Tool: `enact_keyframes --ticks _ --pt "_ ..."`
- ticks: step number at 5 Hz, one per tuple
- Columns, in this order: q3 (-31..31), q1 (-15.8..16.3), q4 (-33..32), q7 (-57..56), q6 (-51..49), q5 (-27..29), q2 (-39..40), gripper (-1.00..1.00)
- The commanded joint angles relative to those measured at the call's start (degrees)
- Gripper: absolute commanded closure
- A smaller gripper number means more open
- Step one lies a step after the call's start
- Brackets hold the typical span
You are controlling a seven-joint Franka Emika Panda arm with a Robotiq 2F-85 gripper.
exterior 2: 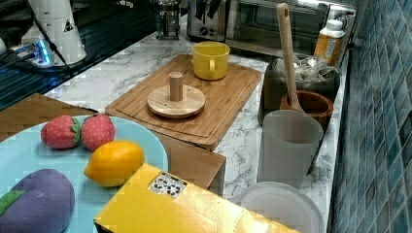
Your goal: Put the tea in the cup.
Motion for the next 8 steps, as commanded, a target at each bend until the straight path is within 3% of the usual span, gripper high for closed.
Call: enact_keyframes --ticks 1,2,3,8 --pt "0.42 0.29 -0.36 2.21 0.31 -1.64 -1.89 -1.0" --pt "3.06 -2.39 0.66 2.48 -0.91 -2.49 -0.7 -1.0" --pt "0.5 0.16 0.65 2.43 -0.91 -2.43 -0.72 -1.0" --pt "0.0 0.65 0.67 2.42 -0.9 -2.41 -0.72 -1.0"
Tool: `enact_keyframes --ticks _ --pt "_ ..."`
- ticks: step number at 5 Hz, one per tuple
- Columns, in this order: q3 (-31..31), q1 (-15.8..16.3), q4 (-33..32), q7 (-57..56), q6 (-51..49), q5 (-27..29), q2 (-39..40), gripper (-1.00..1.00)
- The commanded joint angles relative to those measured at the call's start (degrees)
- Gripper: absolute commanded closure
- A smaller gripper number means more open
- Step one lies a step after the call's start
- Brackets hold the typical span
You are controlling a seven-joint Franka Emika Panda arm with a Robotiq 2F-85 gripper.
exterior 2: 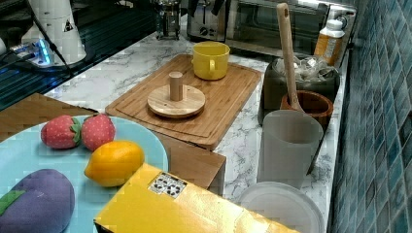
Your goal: Put the tea in the cup.
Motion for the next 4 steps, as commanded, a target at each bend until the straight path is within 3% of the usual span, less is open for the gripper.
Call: enact_keyframes --ticks 1,4 --pt "0.92 0.44 0.77 1.81 0.42 -0.07 -0.9 -1.0" --pt "1.25 0.11 0.77 1.82 0.42 -0.08 -0.9 -1.0"
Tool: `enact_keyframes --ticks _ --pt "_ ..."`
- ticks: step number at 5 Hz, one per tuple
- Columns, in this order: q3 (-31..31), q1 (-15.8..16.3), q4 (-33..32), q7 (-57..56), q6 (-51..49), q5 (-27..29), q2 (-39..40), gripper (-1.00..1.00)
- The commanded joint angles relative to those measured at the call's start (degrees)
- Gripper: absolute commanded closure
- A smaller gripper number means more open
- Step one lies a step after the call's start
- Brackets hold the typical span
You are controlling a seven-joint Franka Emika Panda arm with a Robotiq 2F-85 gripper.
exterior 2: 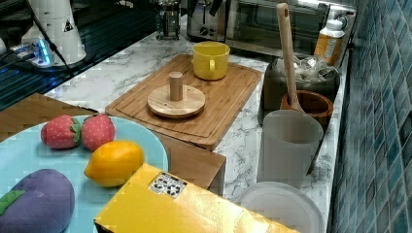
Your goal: Put the tea in the cup.
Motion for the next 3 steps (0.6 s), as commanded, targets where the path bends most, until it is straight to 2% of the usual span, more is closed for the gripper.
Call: enact_keyframes --ticks 1,3 --pt "-0.17 0.35 0.78 1.78 0.75 -0.1 -1.47 -1.0" --pt "-0.26 0.43 0.77 1.79 0.75 -0.1 -1.47 -1.0"
